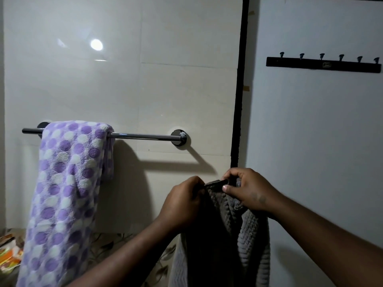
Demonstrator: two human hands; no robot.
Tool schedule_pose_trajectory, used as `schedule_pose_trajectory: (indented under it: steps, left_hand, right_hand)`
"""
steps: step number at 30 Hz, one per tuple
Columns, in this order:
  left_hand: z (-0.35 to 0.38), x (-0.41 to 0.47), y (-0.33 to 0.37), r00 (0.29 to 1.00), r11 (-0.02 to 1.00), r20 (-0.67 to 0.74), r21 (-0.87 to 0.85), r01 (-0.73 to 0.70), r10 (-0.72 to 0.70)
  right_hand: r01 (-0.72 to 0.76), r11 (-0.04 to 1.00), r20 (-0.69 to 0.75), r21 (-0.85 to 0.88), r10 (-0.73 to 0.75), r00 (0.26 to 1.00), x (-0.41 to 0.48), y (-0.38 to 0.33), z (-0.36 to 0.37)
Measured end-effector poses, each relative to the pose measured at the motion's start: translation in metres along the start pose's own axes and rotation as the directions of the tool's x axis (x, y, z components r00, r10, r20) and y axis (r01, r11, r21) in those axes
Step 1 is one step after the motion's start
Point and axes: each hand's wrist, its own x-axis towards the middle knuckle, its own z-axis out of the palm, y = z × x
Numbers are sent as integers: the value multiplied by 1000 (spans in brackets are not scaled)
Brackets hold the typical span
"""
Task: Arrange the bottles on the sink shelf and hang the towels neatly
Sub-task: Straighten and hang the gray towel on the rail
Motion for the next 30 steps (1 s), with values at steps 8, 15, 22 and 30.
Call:
schedule_pose_trajectory:
  steps: [8,15,22,30]
  left_hand:
    - [-8,6,18,981,983,-61,47,-179,181]
    - [-12,-9,-1,998,979,57,202,-24,13]
    - [-15,8,31,995,994,54,70,-83,79]
    - [-24,-25,1,980,957,136,231,-173,144]
  right_hand:
    - [20,979,19,203,-24,1000,7,-28,2]
    - [-112,994,-177,21,114,978,8,-10,-10]
    - [25,959,212,281,-87,973,3,-24,4]
    - [-48,986,-164,162,74,984,7,5,-17]
